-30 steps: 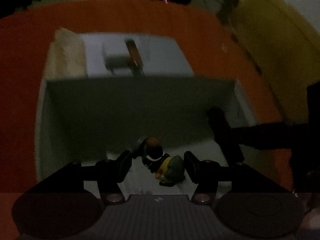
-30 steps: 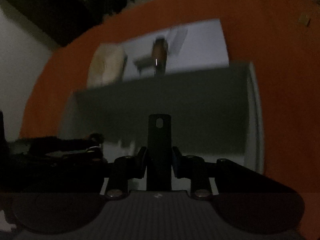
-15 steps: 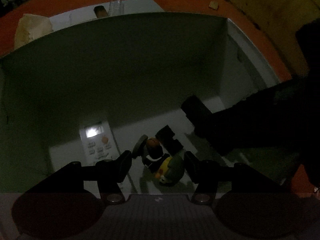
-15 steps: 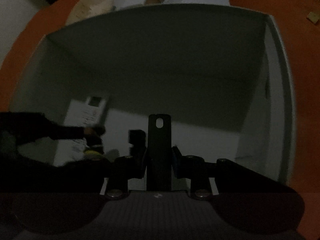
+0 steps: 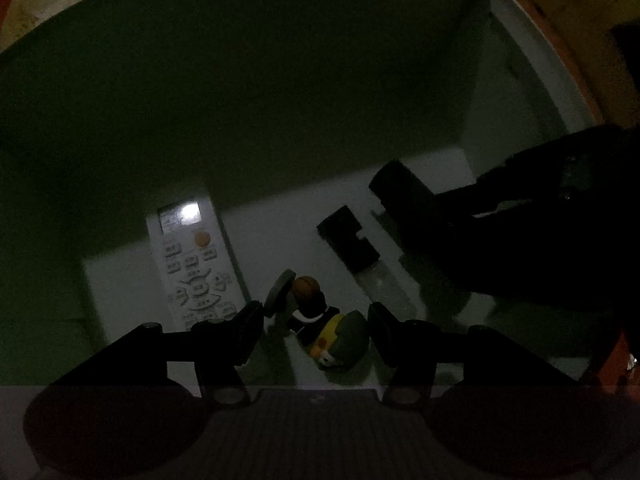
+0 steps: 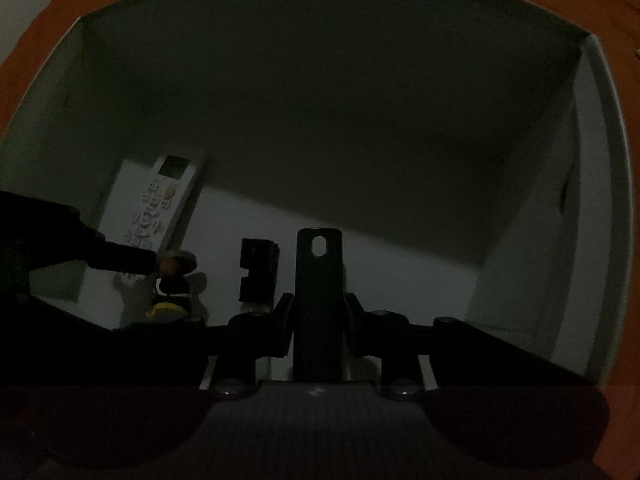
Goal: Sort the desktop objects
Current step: 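Lower the figurine onto the box floor beside the remote and open the left tool, then withdraw both tools from the box back to the paper sheet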
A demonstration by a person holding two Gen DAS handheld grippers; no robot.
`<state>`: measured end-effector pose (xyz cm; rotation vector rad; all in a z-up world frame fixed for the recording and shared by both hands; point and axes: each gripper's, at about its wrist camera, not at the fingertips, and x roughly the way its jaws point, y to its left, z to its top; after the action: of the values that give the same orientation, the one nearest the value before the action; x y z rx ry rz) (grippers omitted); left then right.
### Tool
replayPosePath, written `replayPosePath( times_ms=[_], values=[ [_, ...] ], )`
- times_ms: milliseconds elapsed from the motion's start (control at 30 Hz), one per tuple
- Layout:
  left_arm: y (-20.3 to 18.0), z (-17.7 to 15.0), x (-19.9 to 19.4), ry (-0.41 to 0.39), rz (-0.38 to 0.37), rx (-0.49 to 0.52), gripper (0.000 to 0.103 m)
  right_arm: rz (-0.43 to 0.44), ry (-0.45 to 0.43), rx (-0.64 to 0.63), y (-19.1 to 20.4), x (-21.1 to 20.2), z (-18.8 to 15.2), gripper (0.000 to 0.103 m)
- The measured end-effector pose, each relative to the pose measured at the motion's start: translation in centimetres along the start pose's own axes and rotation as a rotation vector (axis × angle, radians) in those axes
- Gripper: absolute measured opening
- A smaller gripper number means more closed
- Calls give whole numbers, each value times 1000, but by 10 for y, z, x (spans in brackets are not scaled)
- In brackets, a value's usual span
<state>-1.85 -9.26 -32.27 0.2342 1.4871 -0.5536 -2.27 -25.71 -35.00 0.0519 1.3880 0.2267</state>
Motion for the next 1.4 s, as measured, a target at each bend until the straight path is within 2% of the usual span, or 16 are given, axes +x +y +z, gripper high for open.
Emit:
replayPosePath(
  times_ms=[367, 400, 467, 500, 567, 667, 700, 767, 833, 867, 1033, 1300, 1400],
  values=[
    [3, 0, -10, -2, -6, -51, 56, 20, 59, 36, -2, 10, 7, 28],
    [3, -1, -12, -6, -7, -53, 58, 18, 58, 40, -2, 10, 8, 29],
    [3, -1, -14, -13, -6, -59, 70, 6, 53, 44, -2, 10, 9, 30],
    [2, -2, -14, -20, -2, -65, 72, 5, 53, 39, -1, 10, 10, 31],
    [2, -2, -16, -26, -3, -69, 76, 1, 54, 25, 3, 11, 10, 36],
    [2, -4, -17, -24, -10, -75, 77, -16, 40, 20, 3, 5, 11, 52],
    [3, -4, -19, -24, -11, -79, 79, -18, 38, 24, 3, 4, 12, 66],
    [6, -3, -19, -21, -17, -92, 85, 10, 32, 45, 3, 5, 13, 72],
    [8, -4, -20, -18, -37, -105, 87, 38, 33, 75, 0, 4, 14, 88],
    [9, -5, -21, -18, -45, -112, 92, 51, 35, 89, -1, 5, 15, 91],
    [14, -7, -28, -47, -39, -115, 93, 66, 18, 104, -1, 3, 13, 93],
    [10, -12, -23, -35, -39, -116, 96, 59, -8, 66, 0, 11, 5, 93],
    [11, -10, -24, -39, -34, -115, 98, 80, -27, 81, -4, 10, 4, 93]
  ],
)
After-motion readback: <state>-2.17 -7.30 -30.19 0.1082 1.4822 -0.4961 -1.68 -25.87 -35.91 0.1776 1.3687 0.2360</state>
